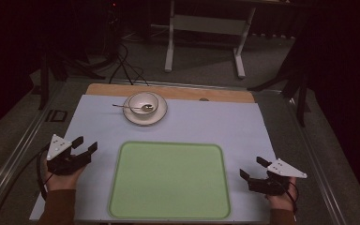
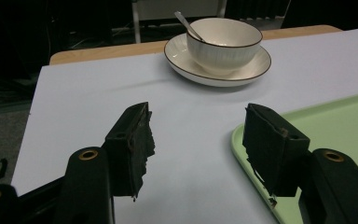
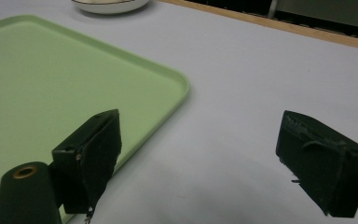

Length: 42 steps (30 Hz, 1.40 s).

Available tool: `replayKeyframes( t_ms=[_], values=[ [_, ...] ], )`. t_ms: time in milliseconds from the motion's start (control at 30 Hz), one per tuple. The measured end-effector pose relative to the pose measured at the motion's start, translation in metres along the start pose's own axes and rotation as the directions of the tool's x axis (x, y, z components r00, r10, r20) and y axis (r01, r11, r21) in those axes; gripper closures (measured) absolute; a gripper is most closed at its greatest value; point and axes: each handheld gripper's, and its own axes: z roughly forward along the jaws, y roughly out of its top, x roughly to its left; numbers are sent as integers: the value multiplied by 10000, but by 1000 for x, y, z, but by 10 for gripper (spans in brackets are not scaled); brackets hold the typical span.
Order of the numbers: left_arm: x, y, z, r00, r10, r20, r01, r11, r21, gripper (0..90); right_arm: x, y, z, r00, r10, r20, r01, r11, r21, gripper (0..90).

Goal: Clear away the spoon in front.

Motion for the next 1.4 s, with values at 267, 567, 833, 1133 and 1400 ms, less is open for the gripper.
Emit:
replayKeyframes(
  t_ms=[267, 567, 833, 1133, 1400],
  values=[
    [-2, 10, 6, 9999, 132, 67, -131, 9999, -59, 416, -1, 0, -1, 10000, 9, 38, -9, 10000, -53, 138],
    [-4, 18, 14, 9998, 184, 77, -183, 9997, -164, 417, -1, 0, 0, 10000, -15, 44, 15, 10000, -48, 138],
    [-1, 25, 22, 9998, 192, 45, -191, 9998, -85, 417, -1, 0, 0, 10000, -59, 32, 59, 10000, -23, 138],
    [1, 35, 32, 10000, 80, 26, -80, 10000, 10, 414, -1, 0, 1, 10000, -64, 1, 64, 10000, -13, 138],
    [2, 41, 45, 10000, 48, 60, -49, 9999, 120, 409, -1, 0, 1, 10000, -62, -9, 62, 10000, 8, 138]
  ],
)
